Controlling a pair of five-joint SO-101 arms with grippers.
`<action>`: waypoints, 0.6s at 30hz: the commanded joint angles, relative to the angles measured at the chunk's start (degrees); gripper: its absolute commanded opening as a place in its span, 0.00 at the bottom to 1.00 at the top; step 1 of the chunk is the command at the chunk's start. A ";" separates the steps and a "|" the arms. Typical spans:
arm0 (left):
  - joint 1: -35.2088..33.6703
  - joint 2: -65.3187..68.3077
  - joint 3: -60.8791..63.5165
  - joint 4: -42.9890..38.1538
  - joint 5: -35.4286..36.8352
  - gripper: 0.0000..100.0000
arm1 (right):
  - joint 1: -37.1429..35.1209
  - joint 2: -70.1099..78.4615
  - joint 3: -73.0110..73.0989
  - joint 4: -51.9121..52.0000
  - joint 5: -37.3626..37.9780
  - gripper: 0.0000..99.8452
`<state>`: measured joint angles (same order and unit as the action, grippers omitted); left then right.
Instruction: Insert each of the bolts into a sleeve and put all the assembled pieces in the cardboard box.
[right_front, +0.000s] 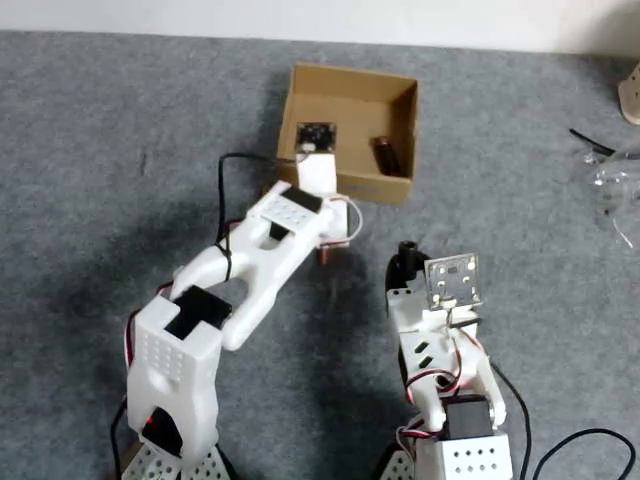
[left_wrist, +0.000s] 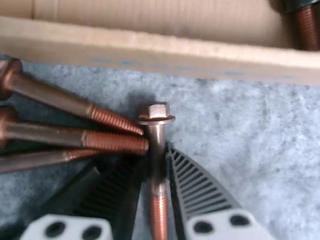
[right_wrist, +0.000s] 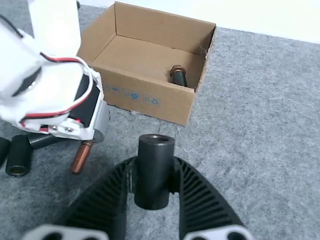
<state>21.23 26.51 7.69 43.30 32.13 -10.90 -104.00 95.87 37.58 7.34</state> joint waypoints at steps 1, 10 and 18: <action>2.86 -5.76 0.40 7.56 -0.18 0.01 | 0.75 -1.19 5.41 -2.42 -0.09 0.00; 4.09 -15.87 0.48 17.58 -0.18 0.01 | 0.75 -1.19 5.41 -2.42 -0.09 0.00; 3.91 -25.01 2.77 22.59 -0.18 0.00 | 0.75 -1.19 5.41 -2.42 0.00 0.00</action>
<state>24.75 9.01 9.01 65.01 32.13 -10.90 -104.00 95.87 37.58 7.34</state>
